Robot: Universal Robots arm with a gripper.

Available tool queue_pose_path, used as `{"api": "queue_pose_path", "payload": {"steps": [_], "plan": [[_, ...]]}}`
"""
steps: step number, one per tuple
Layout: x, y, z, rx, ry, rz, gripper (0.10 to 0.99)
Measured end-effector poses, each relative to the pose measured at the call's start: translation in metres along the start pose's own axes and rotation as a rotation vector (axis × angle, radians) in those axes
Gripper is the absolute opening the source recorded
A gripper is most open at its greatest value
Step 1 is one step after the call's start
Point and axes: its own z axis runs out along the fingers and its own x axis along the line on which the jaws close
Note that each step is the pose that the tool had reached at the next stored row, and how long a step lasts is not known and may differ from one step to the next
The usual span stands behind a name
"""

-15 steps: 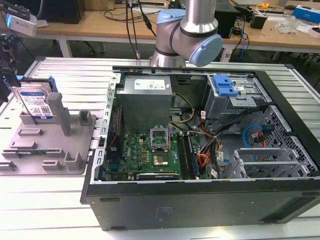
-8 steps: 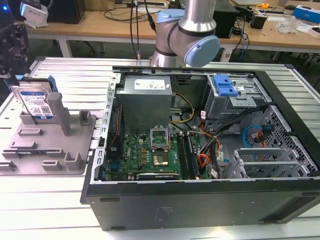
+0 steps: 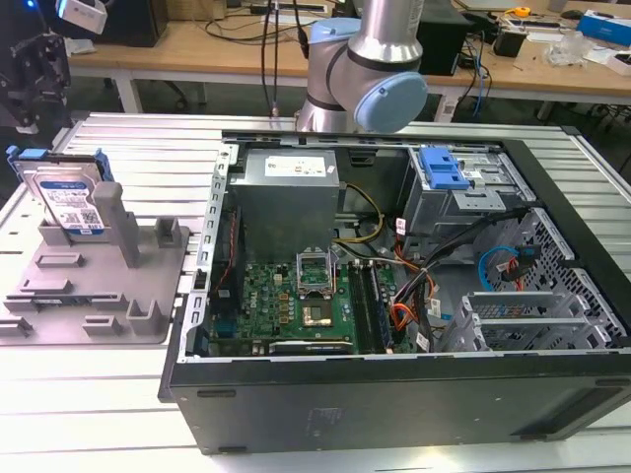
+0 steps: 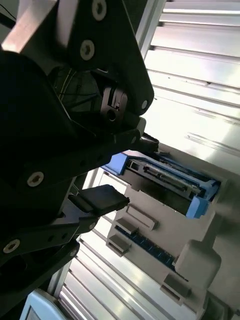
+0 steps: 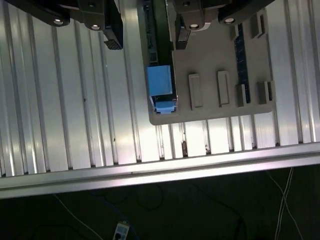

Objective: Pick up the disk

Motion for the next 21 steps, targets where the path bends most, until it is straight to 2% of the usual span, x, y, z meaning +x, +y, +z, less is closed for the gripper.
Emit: {"api": "queue_pose_path", "payload": {"steps": [1, 2, 4, 6, 13, 16, 17, 20, 21], "plan": [[-0.0022, 0.0005, 0.0007, 0.0, 0.0013, -0.007, 0.541], [-0.0035, 0.0024, 0.001, 0.001, 0.0077, -0.017, 0.541], [-0.0035, 0.0034, 0.0011, 0.001, 0.0082, -0.019, 0.541], [-0.0041, 0.005, 0.0017, 0.004, 0.0127, -0.023, 0.541], [-0.0028, 0.0061, 0.002, 0.036, 0.0185, -0.064, 0.541], [-0.0027, 0.006, 0.0021, 0.036, 0.0185, -0.065, 0.541], [-0.0026, 0.0072, 0.0021, 0.036, 0.0186, -0.066, 0.541], [-0.0009, 0.0214, 0.0028, 0.036, 0.0188, -0.068, 0.541], [-0.0005, 0.024, 0.0031, 0.037, 0.0188, -0.07, 0.541]]}}
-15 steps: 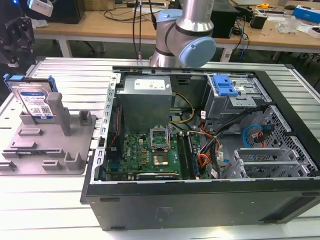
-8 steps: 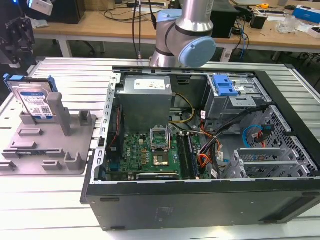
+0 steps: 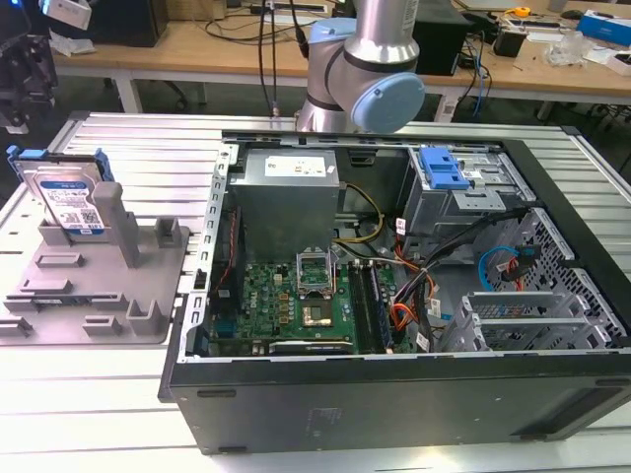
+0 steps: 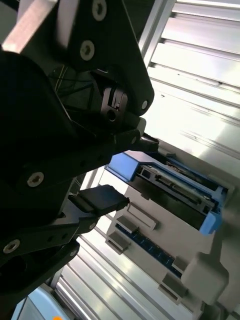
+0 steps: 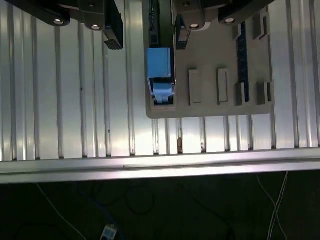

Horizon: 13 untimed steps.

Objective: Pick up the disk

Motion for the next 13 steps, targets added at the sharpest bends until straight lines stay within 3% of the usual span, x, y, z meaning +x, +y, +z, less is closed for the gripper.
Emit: {"api": "queue_pose_path", "payload": {"steps": [6, 13], "plan": [[0.0091, 0.0035, 0.0056, 0.0, -0.0001, -0.014, 0.541], [0.0091, 0.0059, 0.0167, 0.0, 0.0, -0.016, 0.541]]}}
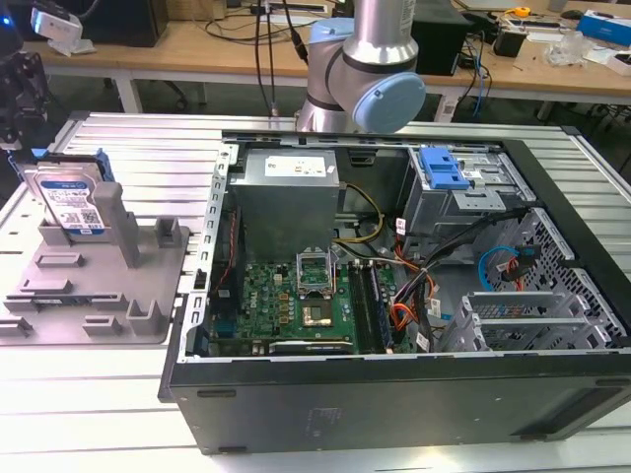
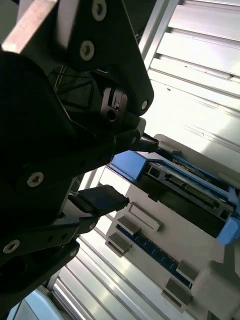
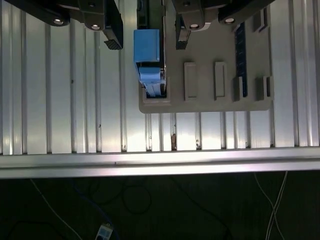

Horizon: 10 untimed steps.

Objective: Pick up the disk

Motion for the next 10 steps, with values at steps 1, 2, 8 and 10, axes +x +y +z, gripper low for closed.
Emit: {"api": "queue_pose_path", "payload": {"steps": [1, 2, 8, 10], "plan": [[0.0, 0.0001, 0.0009, 0.0, 0.0001, 0.0, 0.541], [0.0, 0.0004, 0.0023, -0.001, 0.0, 0.0, 0.541], [-0.0002, 0.0021, 0.0105, -0.001, 0.0001, -0.001, 0.541], [-0.0003, 0.0029, 0.0132, -0.001, 0.0, -0.001, 0.541]]}}
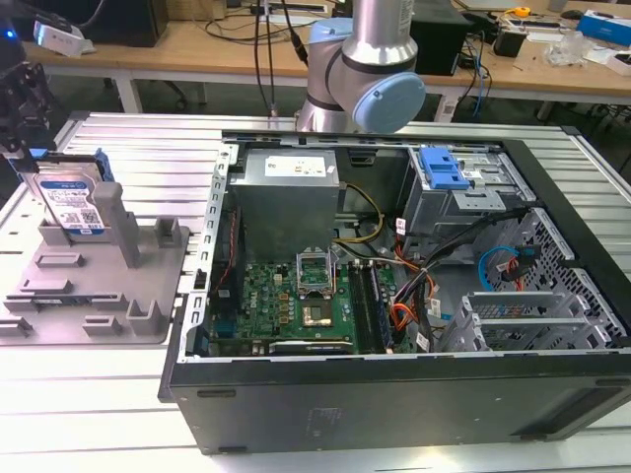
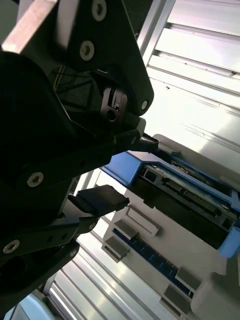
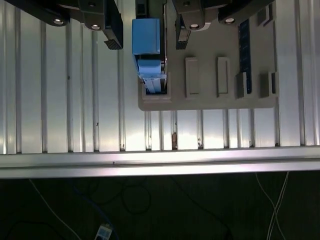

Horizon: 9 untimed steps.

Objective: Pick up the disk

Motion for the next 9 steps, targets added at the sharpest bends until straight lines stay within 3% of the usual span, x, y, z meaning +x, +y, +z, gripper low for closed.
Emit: {"api": "queue_pose_path", "payload": {"steps": [9], "plan": [[-0.0002, 0.0008, 0.0092, 0.0, 0.0, 0.0, 0.541]]}}
